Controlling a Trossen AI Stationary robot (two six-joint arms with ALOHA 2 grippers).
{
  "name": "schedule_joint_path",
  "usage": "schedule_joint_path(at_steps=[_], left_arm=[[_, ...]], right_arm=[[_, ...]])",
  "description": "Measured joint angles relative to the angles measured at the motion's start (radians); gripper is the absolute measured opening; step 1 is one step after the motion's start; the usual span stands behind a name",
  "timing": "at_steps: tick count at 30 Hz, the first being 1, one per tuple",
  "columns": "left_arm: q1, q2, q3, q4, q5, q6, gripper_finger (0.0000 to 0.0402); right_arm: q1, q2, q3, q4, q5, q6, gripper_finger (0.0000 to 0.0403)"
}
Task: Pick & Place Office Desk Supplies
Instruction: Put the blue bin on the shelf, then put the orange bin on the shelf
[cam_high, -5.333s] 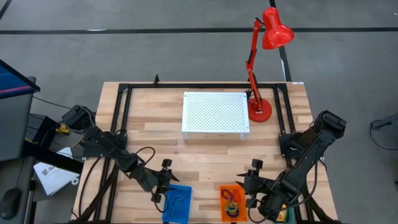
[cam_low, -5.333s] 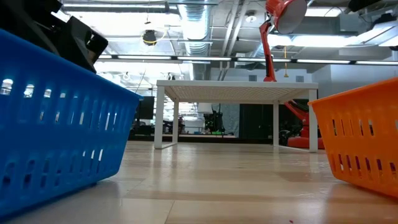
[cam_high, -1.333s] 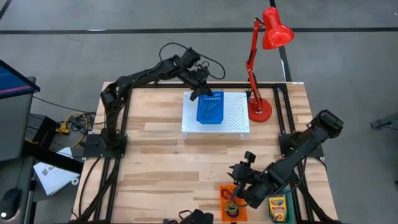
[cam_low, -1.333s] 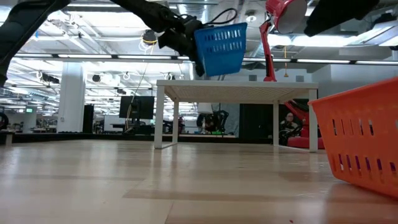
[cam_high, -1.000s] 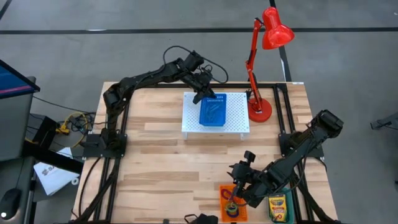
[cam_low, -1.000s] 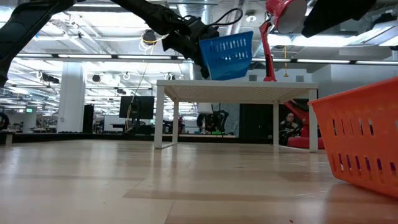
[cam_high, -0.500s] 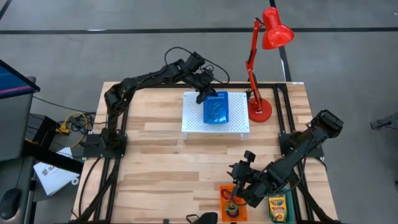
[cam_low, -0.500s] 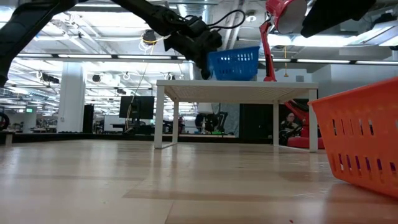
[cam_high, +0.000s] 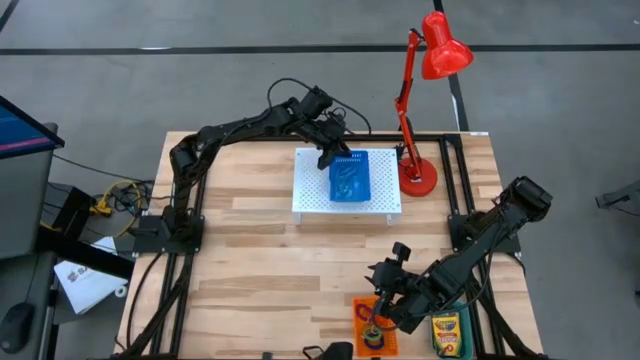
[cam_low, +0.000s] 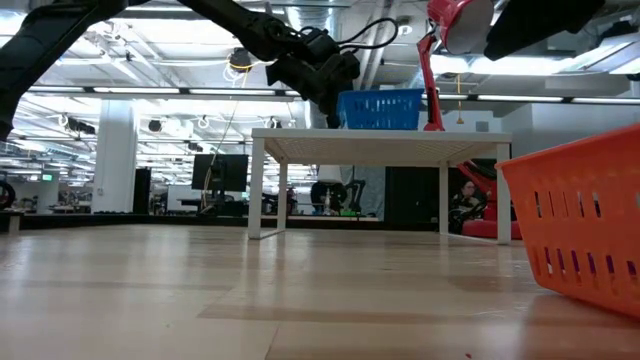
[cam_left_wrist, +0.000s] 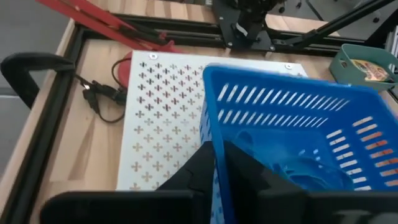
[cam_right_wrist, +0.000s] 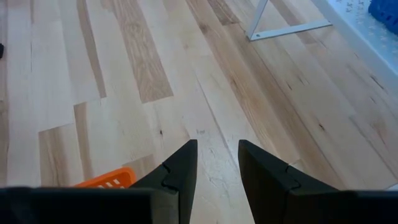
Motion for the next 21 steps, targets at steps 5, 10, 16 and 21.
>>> schedule_joint_path(at_steps=[5,10,16,21], left_arm=[[-0.001,0.002,0.0,0.013,-0.009,0.001,0.0062],[-0.001,0.002,0.0,0.041,-0.023,0.001,0.0098],[-0.001,0.001,0.0,0.091,-0.068,0.002,0.0125],[0.006,-0.047,0.0,0.085,-0.171,0.012,0.0134]], right_arm=[[0.002,0.0,0.0,0.003,-0.003,0.002,0.0113],[0.002,0.0,0.0,0.003,-0.003,0.002,0.0113],[0.002,0.0,0.0,0.003,-0.004,0.002,0.0113],[0.002,0.0,0.0,0.003,-0.003,0.002,0.0113]])
